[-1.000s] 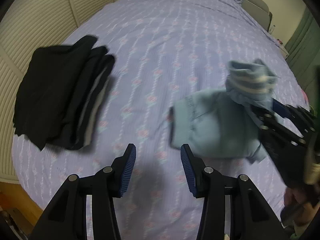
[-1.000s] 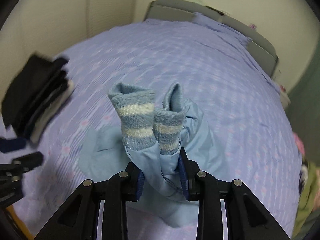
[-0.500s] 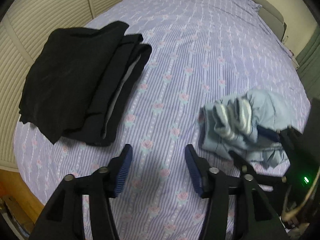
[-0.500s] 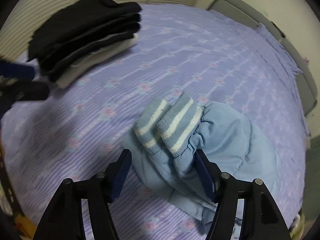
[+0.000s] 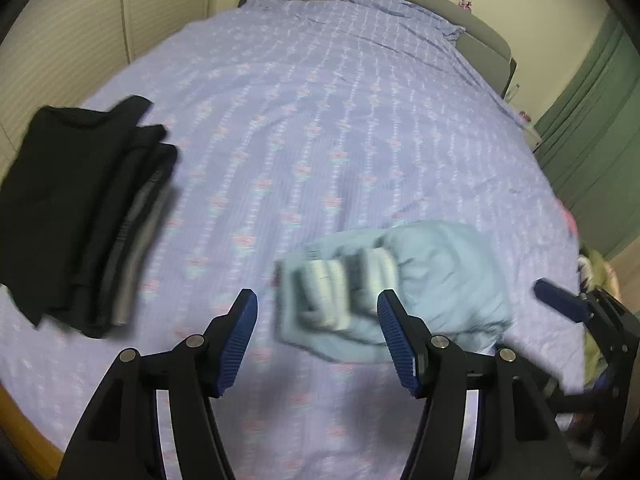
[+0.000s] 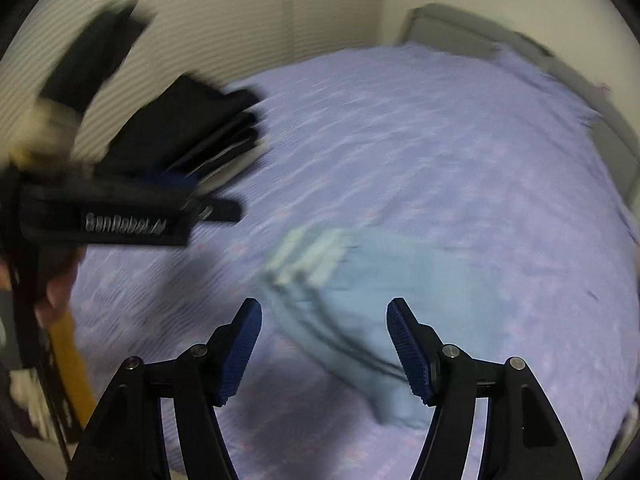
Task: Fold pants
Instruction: 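Fold the cuffs over the pants with the right gripper and release, then lower both grippers around the folded light-blue bundle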
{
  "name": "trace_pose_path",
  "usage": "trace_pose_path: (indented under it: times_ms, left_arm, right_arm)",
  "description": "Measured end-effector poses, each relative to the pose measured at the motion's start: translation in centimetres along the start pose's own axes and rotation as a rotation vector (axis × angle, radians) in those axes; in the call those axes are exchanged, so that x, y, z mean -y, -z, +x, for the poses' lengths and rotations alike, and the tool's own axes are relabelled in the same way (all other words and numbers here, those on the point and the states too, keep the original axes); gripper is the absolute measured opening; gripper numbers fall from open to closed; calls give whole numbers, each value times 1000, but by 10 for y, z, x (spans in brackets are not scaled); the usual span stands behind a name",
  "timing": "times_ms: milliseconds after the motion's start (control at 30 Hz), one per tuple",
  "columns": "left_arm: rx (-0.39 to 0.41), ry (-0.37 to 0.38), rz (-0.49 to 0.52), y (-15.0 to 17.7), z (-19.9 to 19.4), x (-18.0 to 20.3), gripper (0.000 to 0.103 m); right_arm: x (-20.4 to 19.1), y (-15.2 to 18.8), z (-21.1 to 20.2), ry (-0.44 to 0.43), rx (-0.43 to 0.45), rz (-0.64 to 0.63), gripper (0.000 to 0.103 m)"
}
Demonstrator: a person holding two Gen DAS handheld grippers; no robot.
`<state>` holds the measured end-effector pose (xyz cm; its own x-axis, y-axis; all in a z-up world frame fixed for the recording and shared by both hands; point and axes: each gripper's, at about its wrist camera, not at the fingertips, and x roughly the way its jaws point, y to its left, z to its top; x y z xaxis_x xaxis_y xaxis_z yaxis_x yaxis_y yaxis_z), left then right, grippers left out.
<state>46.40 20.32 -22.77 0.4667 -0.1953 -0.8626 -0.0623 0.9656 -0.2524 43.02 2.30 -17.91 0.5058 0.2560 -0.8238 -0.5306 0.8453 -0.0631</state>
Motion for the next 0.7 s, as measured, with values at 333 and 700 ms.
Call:
trace_pose_path:
  times_ms: [333,700]
  left_arm:
    - [-120,41,-86,-13,74,25,54]
    - [-126,-35,-118,-11,78,9,9]
  right_arm:
    - [147,47,39,41,-93,533,74]
    - [145,51,69,-89,-116,592,74]
